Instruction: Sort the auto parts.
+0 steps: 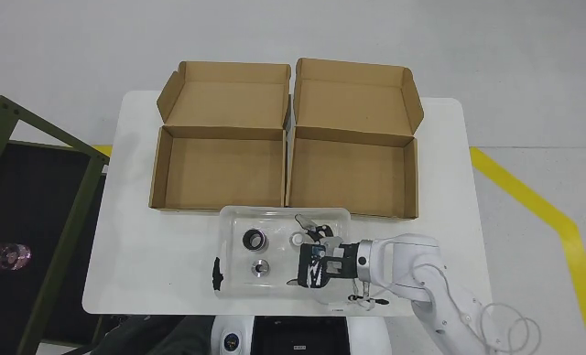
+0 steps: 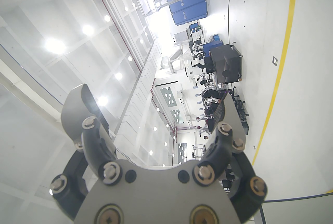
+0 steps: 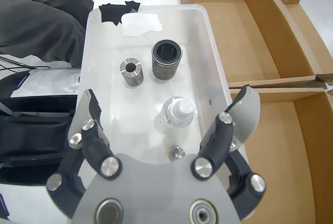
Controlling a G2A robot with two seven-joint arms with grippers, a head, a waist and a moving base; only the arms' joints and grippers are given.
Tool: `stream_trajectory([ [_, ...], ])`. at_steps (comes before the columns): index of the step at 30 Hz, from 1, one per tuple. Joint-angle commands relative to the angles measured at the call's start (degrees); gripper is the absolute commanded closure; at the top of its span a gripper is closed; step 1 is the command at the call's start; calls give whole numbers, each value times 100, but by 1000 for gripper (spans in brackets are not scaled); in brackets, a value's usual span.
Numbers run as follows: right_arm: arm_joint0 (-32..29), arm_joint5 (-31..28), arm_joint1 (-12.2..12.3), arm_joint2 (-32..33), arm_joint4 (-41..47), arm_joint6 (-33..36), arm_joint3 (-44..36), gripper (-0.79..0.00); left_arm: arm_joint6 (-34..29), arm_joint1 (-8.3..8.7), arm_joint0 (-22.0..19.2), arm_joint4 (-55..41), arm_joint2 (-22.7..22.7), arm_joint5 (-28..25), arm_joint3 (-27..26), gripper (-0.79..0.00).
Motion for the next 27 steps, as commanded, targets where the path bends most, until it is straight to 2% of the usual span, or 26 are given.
stream_trajectory([
  [1, 59, 14, 1, -51, 29, 48, 70, -785, 0, 0, 0, 0, 0, 0, 0, -785],
  [18, 416, 167, 22, -352, 60, 249, 585, -770, 0, 0, 0, 0, 0, 0, 0, -785],
  [20, 447, 193, 25, -377, 40, 254, 624, -671, 0, 0, 0, 0, 0, 0, 0, -785],
  [21, 460, 211, 27, -388, 31, 254, 641, -576, 0, 0, 0, 0, 0, 0, 0, -785],
  [24, 500, 252, 31, -426, -12, 268, 689, -385, 0, 0, 0, 0, 0, 0, 0, -785],
  [27, 539, 299, 34, -465, -53, 262, 722, -299, 0, 0, 0, 0, 0, 0, 0, -785],
])
